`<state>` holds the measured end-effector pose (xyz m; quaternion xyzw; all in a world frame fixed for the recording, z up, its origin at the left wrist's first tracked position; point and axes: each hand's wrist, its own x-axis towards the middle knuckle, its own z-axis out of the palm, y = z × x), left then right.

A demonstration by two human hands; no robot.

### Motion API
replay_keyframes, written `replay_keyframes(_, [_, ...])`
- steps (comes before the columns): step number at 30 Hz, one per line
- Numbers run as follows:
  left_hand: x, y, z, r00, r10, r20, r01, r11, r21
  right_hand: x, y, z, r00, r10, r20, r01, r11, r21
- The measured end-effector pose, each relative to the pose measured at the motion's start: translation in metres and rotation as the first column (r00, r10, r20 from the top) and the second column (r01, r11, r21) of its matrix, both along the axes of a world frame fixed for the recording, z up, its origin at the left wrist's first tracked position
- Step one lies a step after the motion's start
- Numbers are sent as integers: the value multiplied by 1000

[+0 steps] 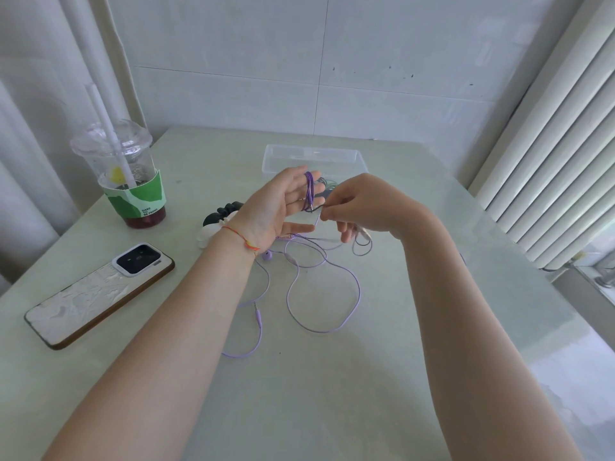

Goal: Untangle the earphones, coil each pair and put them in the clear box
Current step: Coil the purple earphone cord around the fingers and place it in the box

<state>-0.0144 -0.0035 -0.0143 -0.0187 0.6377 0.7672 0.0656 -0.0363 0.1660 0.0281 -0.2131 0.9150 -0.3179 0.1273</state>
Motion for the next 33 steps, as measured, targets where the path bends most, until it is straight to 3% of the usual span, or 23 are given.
replay_keyframes(6, [3, 7, 2, 996, -36, -78, 1, 915, -402, -4, 3, -1, 992, -74, -101, 73, 997, -13])
replay_keyframes(12, [0, 10, -4, 976, 7, -218, -126, 834, -537, -9, 1, -6, 976, -107, -189, 98, 994, -57])
replay_keyframes(19, [-10, -3, -13, 901, 248, -356, -397, 804, -443, -17, 10, -12, 994, -78, -71, 85, 992, 96])
replay_keyframes(22, [-14, -8, -14, 844, 358, -399, -505, 780, -369, -24, 14, -14, 978, -167, -126, 178, 980, 84])
replay_keyframes(24, [-17, -10, -17, 821, 392, -415, -550, 741, -387, -28, 14, -14, 924, -293, -244, 293, 955, -37])
replay_keyframes(27, [-18, -13, -19, 805, 407, -432, -570, 732, -374, -29, 16, -10, 779, -531, -335, 407, 833, -375])
replay_keyframes(29, [-19, -14, -19, 803, 429, -414, -577, 734, -358, -29, 19, -7, 729, -591, -345, 433, 789, -435])
replay_keyframes(31, [-18, -14, -17, 816, 437, -378, -563, 749, -349, -26, 22, -3, 830, -502, -243, 414, 847, -334])
replay_keyframes(33, [-18, -13, -16, 830, 431, -355, -544, 768, -338, -19, 24, -1, 942, -330, -61, 324, 942, -89])
